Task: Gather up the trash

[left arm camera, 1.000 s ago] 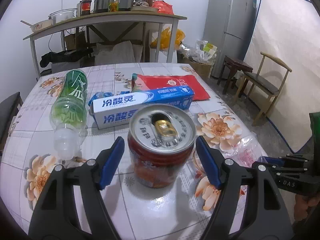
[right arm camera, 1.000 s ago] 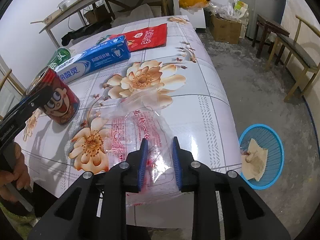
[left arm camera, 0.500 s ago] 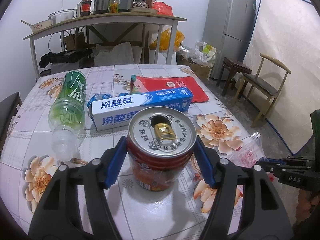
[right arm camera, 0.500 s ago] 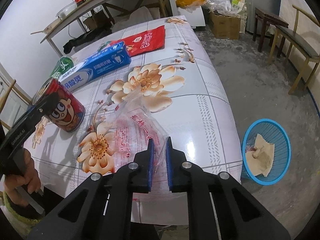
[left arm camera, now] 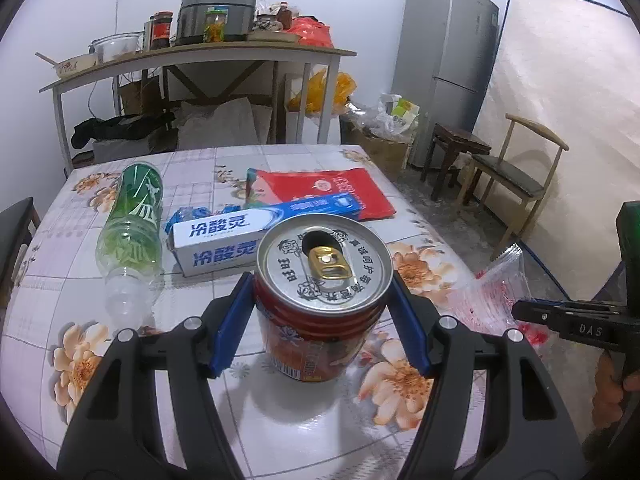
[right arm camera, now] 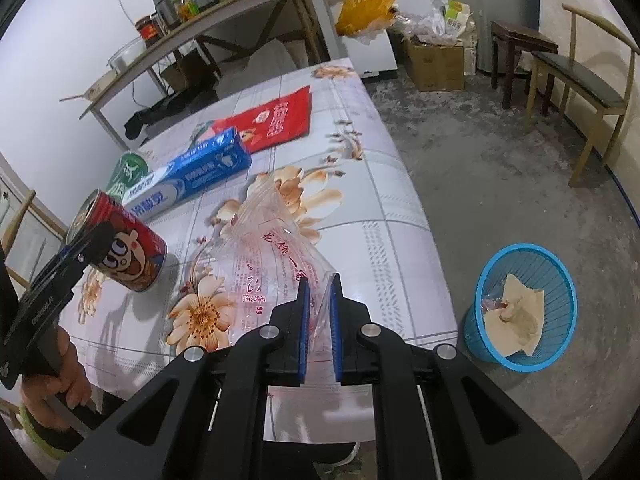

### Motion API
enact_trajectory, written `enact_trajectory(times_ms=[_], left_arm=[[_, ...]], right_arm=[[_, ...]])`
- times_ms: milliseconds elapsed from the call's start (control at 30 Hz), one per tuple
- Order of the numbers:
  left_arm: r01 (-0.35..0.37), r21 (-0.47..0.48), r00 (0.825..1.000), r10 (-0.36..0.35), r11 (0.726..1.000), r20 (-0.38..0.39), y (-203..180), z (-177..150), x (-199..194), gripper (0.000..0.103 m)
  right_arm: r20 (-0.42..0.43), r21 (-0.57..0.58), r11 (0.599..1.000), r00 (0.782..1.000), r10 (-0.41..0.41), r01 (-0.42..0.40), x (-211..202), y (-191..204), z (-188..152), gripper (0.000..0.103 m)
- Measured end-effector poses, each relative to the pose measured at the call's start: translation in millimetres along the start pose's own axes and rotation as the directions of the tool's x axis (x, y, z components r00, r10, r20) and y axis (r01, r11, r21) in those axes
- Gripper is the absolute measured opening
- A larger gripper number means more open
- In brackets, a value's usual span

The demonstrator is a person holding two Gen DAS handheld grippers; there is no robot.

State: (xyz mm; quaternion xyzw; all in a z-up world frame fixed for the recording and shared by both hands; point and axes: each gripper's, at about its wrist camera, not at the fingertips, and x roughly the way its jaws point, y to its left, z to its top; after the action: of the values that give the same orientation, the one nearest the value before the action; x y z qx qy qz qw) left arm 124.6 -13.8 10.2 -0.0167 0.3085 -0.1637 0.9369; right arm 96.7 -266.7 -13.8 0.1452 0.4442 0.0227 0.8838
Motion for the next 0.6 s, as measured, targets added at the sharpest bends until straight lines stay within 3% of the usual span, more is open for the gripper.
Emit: enact_trajectory(times_ms=[400,600], left_arm=[[0.113,0.066,0.993,-0.114,0.991,0.014,-53,19,-9,0.063],[0.254,0.122,0.967,-0.253,0.959,-0.026,-108,39,2,0.063]], right_arm=[[0.108,0.110,0.993,0.993,-0.046,0.034,-46,-49,-3,0.009],[0.171,0.229,0.968,0.974,-0.146,0.105,-83,-107,-12,0.009]])
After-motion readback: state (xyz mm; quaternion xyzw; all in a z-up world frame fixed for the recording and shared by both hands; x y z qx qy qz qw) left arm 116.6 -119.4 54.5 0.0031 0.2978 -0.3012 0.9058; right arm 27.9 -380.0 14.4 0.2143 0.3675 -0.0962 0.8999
